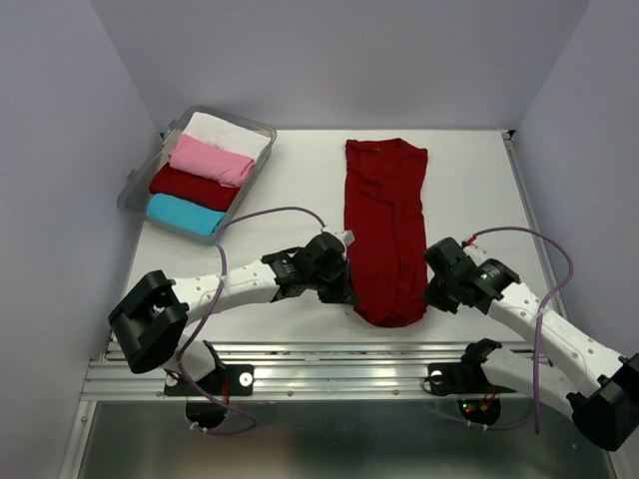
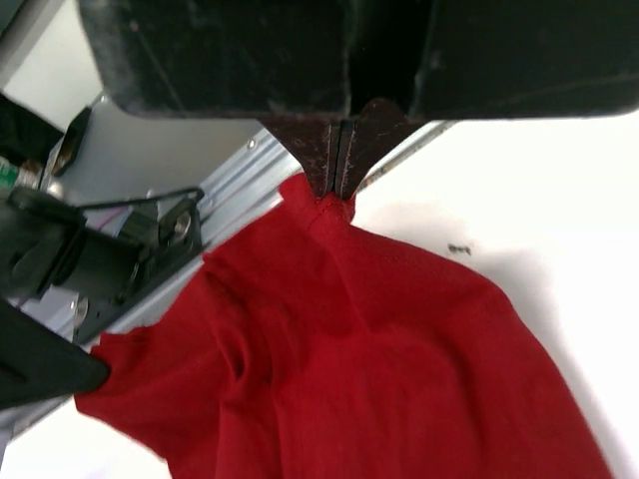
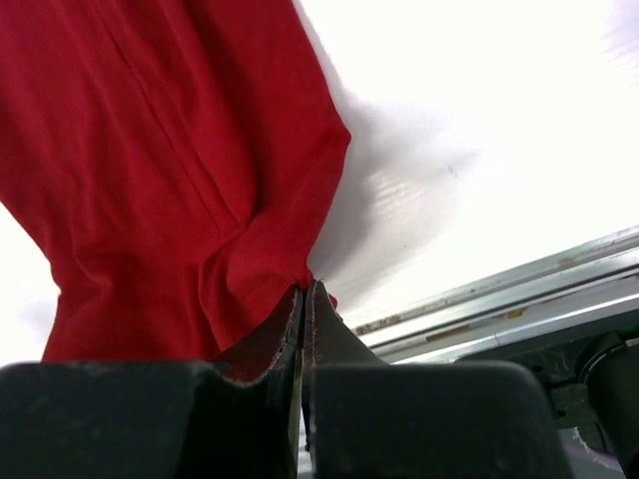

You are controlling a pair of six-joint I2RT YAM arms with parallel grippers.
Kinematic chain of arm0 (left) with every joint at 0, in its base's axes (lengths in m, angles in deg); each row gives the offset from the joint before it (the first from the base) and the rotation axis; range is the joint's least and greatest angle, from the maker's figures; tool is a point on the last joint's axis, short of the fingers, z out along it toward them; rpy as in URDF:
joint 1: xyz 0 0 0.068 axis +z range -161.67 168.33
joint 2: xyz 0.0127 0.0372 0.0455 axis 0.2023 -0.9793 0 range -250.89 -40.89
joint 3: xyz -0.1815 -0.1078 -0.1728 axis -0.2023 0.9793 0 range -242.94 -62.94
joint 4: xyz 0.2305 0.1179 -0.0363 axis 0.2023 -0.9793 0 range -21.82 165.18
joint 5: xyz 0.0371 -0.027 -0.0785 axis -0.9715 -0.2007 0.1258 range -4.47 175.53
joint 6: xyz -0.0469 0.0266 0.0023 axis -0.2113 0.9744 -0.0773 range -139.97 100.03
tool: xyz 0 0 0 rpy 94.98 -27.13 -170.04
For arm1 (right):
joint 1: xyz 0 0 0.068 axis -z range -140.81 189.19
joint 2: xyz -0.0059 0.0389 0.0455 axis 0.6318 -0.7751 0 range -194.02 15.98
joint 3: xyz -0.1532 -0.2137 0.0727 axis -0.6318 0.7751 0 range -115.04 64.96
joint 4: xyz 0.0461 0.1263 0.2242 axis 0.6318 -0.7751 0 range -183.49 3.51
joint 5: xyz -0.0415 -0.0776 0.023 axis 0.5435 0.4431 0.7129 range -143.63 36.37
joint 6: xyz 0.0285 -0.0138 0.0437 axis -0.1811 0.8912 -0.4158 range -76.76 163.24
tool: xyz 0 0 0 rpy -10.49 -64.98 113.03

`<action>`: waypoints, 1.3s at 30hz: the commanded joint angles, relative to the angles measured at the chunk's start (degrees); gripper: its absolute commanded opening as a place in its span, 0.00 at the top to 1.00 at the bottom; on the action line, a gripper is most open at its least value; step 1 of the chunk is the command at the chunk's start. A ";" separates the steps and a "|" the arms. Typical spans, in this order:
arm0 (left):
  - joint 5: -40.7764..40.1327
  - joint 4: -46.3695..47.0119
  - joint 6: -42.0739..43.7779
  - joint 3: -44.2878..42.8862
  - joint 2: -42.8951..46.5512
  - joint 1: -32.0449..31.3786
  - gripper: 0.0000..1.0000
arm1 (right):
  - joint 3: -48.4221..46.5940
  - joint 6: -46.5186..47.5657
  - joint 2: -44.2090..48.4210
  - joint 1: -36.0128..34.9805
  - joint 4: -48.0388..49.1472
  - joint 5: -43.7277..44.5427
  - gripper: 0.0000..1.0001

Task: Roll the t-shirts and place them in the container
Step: Roll the T-shirt to the center of the board.

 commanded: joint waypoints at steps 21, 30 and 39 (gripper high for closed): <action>-0.44 2.65 1.76 -6.88 -10.88 9.60 1.00 | -10.56 8.08 -20.43 1.09 8.21 17.89 0.99; -0.35 2.74 3.43 -10.22 -16.33 10.39 1.00 | -9.24 10.01 -25.18 3.47 12.42 18.51 0.99; -3.86 -0.32 4.40 -12.07 -16.78 11.18 0.69 | -10.38 12.82 -27.21 5.93 14.54 17.28 0.75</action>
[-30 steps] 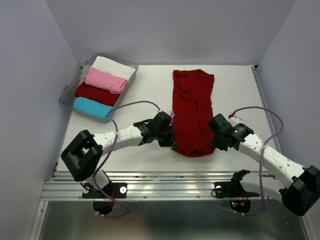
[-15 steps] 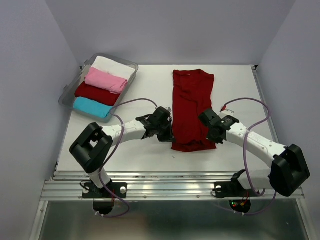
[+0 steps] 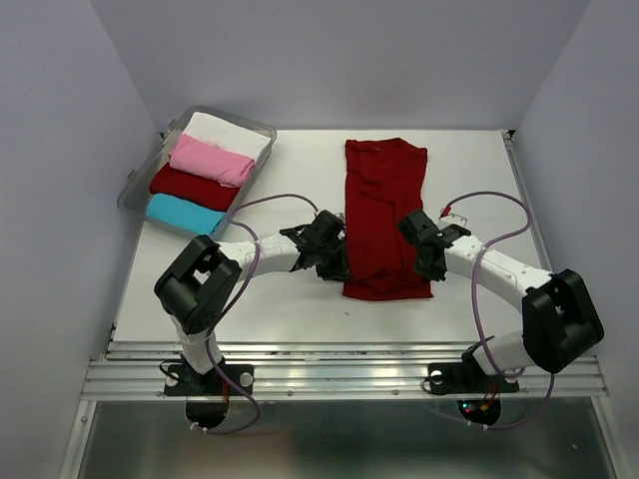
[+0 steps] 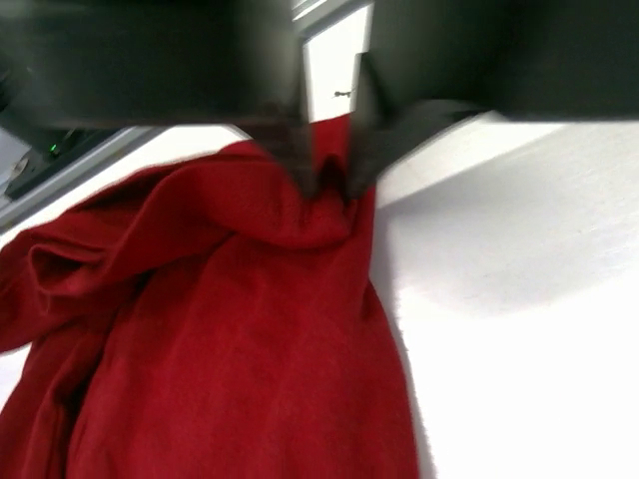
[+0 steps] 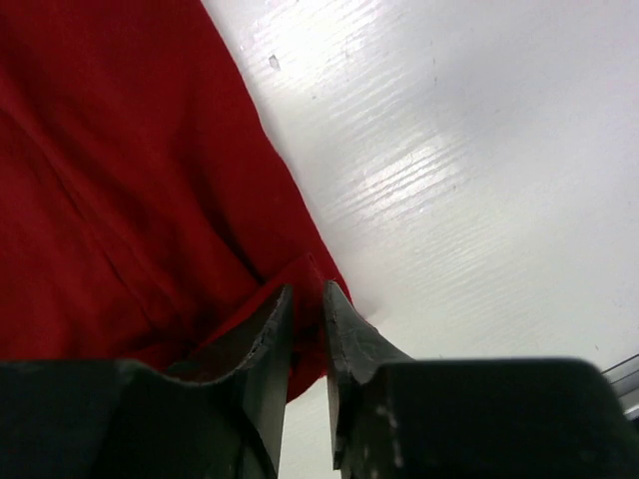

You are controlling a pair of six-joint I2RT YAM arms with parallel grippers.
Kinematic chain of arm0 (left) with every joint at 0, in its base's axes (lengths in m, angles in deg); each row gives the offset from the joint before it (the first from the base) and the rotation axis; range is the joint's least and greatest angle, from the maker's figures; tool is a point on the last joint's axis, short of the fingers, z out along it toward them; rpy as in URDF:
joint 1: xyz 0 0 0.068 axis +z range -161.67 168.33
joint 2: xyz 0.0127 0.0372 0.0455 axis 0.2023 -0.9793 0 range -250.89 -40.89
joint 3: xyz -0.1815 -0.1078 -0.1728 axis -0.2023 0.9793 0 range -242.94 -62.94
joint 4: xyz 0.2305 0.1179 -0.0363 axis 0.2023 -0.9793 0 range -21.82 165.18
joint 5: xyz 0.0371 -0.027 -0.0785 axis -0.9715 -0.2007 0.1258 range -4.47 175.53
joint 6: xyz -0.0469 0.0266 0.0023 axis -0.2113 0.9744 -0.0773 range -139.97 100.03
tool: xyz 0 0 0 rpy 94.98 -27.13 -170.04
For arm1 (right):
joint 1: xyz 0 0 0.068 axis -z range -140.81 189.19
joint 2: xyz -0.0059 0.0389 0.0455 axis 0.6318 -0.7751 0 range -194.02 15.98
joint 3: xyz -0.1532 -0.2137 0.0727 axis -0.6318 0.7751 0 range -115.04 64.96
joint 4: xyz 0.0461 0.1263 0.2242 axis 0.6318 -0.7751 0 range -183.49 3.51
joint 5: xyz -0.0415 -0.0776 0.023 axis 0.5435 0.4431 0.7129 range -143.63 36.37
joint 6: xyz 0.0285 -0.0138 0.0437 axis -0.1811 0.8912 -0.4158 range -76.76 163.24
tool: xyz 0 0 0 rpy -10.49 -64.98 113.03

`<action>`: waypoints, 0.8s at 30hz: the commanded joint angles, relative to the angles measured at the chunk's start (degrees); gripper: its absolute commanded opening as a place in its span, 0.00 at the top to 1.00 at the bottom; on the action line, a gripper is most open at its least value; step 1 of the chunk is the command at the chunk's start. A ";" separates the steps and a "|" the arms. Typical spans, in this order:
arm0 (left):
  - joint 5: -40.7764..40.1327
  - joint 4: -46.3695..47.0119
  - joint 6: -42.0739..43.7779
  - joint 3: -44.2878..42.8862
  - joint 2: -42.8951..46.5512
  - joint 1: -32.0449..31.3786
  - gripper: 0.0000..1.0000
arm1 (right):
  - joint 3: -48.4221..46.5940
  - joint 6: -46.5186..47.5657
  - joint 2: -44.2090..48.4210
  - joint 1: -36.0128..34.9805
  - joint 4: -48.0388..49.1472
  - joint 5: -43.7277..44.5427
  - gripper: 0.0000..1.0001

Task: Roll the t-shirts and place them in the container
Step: Roll the T-shirt to the center of the board.

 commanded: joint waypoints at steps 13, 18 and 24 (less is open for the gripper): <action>-17.15 -9.64 2.11 -1.93 13.75 -2.46 0.74 | 0.13 3.66 13.70 0.23 0.96 -10.69 0.70; -11.37 -6.32 1.93 -0.17 12.45 -7.12 1.00 | 4.44 1.99 14.33 -1.88 2.88 -16.05 0.84; -6.07 -3.58 2.81 -1.31 7.00 -9.59 1.00 | 8.31 2.25 13.45 -2.41 6.23 -19.31 0.88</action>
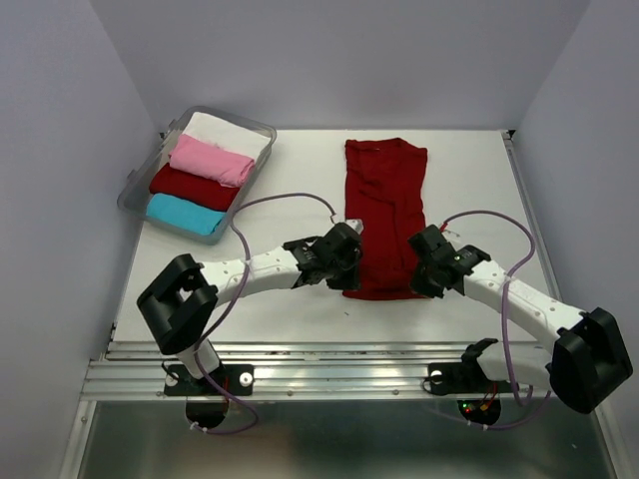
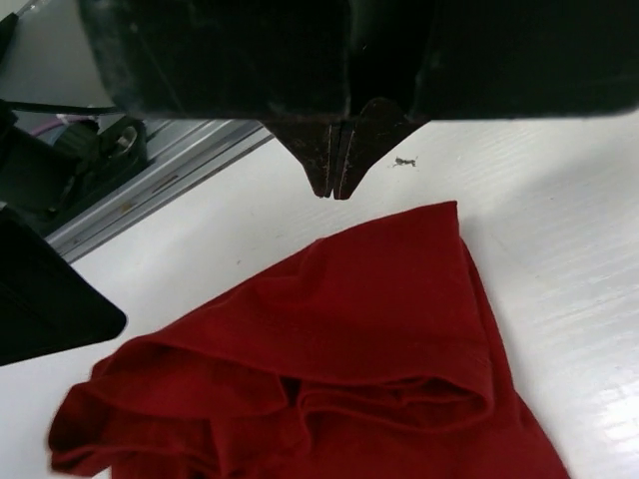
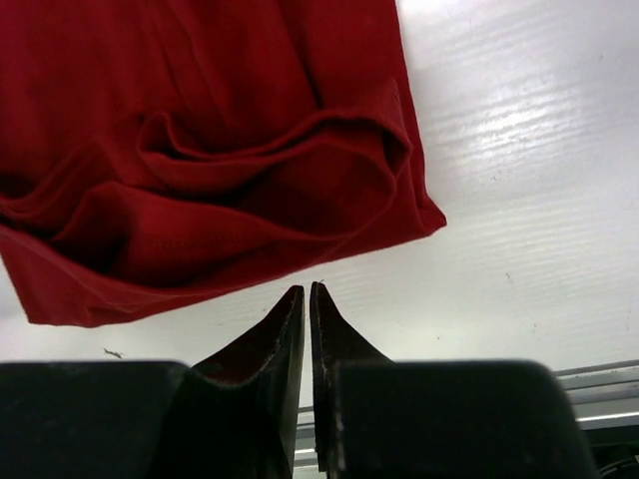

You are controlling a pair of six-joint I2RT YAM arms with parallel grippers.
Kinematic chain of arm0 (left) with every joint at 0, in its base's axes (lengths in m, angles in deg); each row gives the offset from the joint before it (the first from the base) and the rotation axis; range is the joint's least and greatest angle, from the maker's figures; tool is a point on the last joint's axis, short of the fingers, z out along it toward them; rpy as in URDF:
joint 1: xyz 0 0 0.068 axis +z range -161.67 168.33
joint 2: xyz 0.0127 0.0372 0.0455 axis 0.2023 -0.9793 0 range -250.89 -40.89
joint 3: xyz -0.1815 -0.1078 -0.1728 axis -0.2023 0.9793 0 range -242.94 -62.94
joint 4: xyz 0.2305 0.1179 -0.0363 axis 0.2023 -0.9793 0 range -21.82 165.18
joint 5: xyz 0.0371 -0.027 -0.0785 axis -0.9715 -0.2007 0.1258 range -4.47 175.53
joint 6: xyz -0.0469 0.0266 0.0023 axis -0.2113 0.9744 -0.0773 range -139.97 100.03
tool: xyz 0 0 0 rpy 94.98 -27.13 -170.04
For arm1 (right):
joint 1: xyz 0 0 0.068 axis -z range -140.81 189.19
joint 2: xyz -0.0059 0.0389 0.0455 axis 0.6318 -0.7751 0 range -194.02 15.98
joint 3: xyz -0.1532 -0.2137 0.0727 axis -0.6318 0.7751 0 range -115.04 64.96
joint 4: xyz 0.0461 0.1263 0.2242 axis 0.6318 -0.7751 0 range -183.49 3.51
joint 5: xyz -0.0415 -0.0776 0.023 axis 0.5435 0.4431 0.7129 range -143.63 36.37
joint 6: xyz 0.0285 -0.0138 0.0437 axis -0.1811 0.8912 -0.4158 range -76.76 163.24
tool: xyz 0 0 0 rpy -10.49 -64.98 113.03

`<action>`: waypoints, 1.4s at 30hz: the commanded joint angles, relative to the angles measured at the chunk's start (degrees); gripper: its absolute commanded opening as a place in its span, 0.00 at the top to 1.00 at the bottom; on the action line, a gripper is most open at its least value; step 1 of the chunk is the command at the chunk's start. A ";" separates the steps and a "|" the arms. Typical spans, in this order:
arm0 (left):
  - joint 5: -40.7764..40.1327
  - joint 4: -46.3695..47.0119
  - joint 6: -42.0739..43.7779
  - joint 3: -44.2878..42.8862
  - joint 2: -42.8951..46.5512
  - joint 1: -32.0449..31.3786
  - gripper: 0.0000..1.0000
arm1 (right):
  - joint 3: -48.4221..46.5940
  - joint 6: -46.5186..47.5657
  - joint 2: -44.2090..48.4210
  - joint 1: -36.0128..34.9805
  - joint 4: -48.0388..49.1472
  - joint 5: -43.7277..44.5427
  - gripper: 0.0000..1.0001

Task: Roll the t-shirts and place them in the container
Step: Roll the T-shirt to the center of the board.

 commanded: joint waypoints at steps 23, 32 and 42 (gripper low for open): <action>-2.14 0.32 2.91 -5.05 -8.01 1.56 1.00 | -7.39 0.68 -13.63 -0.38 7.83 7.56 0.90; -2.32 0.50 3.17 -5.23 -9.06 1.74 1.00 | -12.23 2.09 -19.52 0.76 7.91 10.90 0.89; -5.48 1.90 1.07 -0.66 -5.56 3.76 0.84 | -6.27 3.58 -10.33 4.63 5.99 11.87 0.74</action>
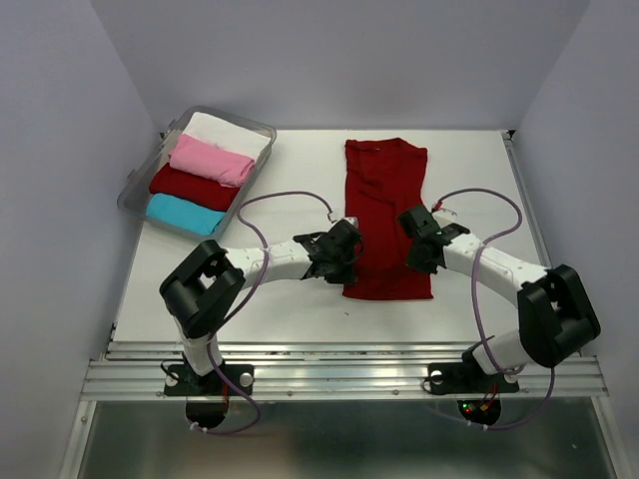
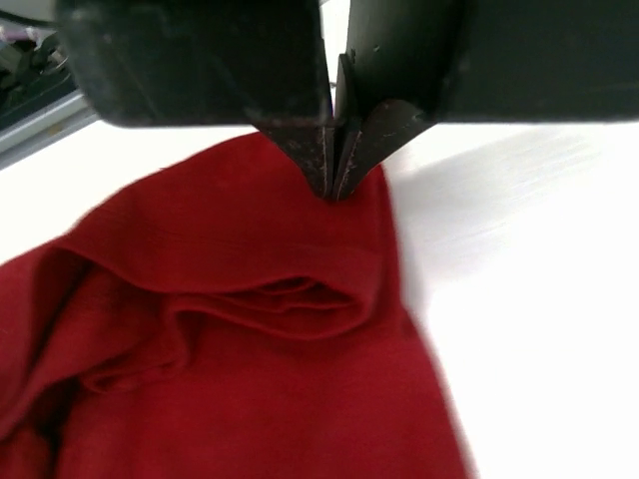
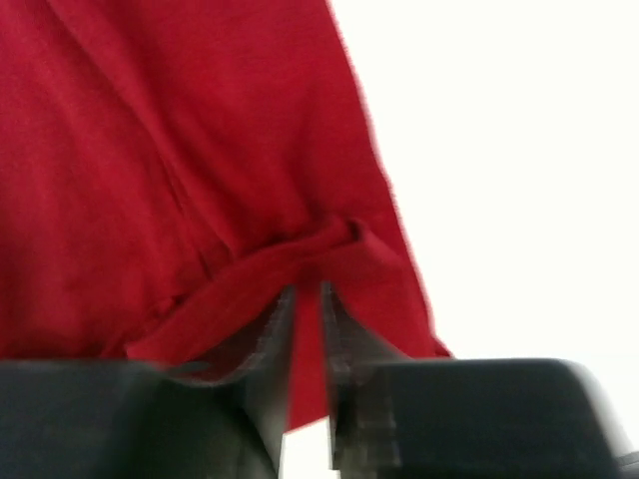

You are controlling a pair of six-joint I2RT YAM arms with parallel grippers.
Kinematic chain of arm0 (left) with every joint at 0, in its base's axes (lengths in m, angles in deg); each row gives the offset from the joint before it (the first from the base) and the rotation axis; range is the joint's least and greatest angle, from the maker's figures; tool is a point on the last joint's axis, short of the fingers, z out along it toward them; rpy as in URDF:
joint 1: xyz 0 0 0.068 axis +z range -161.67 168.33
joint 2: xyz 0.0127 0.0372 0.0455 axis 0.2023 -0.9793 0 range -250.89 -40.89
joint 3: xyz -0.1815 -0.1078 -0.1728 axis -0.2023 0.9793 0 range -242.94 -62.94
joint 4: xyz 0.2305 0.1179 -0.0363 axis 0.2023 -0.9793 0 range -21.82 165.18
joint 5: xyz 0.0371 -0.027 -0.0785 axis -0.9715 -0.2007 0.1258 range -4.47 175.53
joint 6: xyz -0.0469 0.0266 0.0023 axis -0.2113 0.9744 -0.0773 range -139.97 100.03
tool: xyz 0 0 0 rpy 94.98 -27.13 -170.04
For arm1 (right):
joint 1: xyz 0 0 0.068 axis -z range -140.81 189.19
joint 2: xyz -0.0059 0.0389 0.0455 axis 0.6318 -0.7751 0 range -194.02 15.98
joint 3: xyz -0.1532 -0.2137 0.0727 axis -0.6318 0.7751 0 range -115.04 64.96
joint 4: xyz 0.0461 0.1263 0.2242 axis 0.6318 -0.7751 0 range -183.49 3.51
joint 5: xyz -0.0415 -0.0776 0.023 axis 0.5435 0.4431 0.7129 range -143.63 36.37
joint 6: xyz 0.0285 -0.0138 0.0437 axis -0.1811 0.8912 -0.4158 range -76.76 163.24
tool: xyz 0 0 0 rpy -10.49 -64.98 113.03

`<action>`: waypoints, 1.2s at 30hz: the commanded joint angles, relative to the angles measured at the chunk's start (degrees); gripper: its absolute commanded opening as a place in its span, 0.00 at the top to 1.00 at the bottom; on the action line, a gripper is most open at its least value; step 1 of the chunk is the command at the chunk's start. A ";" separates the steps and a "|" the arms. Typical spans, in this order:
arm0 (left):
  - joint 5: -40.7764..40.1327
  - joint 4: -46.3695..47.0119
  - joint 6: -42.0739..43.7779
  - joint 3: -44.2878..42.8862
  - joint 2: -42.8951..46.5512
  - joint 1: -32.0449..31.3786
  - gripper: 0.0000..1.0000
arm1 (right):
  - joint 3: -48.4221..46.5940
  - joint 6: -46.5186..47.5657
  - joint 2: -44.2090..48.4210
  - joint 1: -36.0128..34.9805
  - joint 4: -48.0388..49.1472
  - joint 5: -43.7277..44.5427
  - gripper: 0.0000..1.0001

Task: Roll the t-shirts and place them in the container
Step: Roll the T-shirt to the center of the board.

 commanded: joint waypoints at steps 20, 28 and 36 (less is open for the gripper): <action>1.69 4.48 -2.07 6.07 1.30 2.02 0.77 | 14.55 2.37 11.08 6.03 5.64 -10.16 0.74; 0.03 4.48 -2.77 10.19 4.18 3.77 1.00 | 17.97 2.20 11.17 6.03 8.89 -16.30 0.97; -0.95 4.57 -4.70 17.67 12.09 4.30 1.00 | 22.46 -4.47 10.90 0.59 10.92 -18.78 0.99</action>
